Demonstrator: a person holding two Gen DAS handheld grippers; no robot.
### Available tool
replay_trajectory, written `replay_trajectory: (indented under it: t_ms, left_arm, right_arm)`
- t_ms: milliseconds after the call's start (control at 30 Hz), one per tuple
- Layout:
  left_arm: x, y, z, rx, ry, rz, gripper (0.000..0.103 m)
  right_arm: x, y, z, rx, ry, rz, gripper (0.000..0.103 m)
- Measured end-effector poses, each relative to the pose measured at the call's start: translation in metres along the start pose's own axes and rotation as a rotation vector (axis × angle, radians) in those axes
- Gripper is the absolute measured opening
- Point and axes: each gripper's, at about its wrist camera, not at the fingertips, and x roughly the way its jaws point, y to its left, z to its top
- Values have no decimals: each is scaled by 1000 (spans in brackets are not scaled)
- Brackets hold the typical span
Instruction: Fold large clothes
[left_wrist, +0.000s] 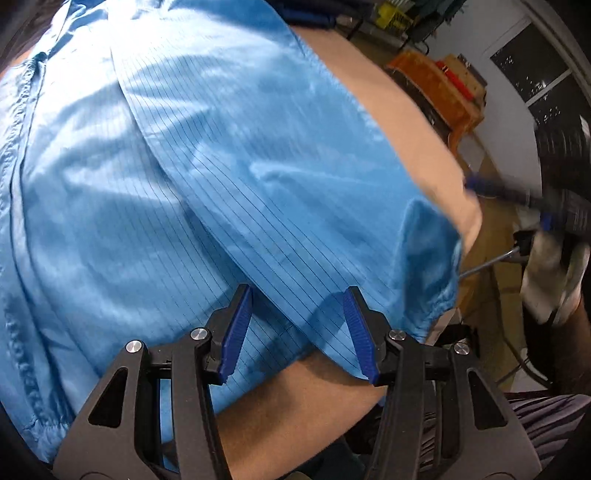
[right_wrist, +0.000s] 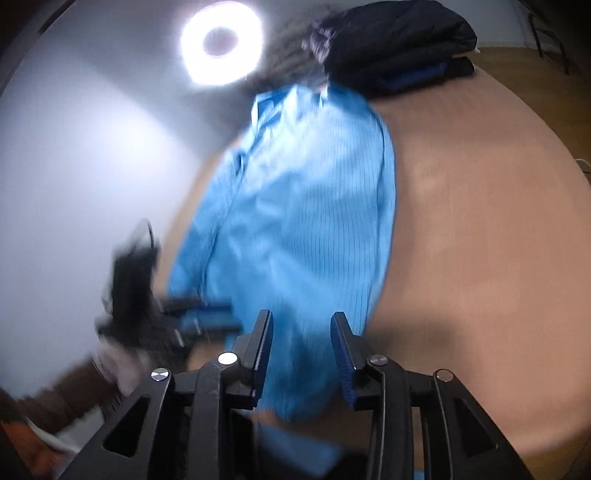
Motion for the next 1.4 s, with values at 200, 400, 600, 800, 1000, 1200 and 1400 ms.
replay_trajectory:
  t_ms: [200, 400, 600, 800, 1000, 1200, 1400]
  left_arm:
    - [9, -13, -3, 71, 21, 33, 52]
    - [6, -14, -3, 74, 26, 14, 52]
    - [7, -9, -1, 58, 31, -5, 52]
    - [7, -2, 3, 51, 37, -16, 52]
    - [7, -9, -1, 63, 35, -7, 52]
    - [3, -22, -2, 70, 32, -51, 52]
    - [-3, -35, -1, 108, 17, -51, 52]
  right_arm:
    - [56, -46, 69, 108, 12, 4, 36]
    - [99, -93, 107, 209, 6, 7, 36]
    - [84, -87, 117, 189, -80, -12, 35]
    - [89, -72, 117, 126, -22, -24, 35]
    - [118, -90, 116, 185, 17, -45, 3]
    - [84, -61, 120, 3, -56, -210, 0]
    - [80, -80, 115, 44, -63, -149, 68]
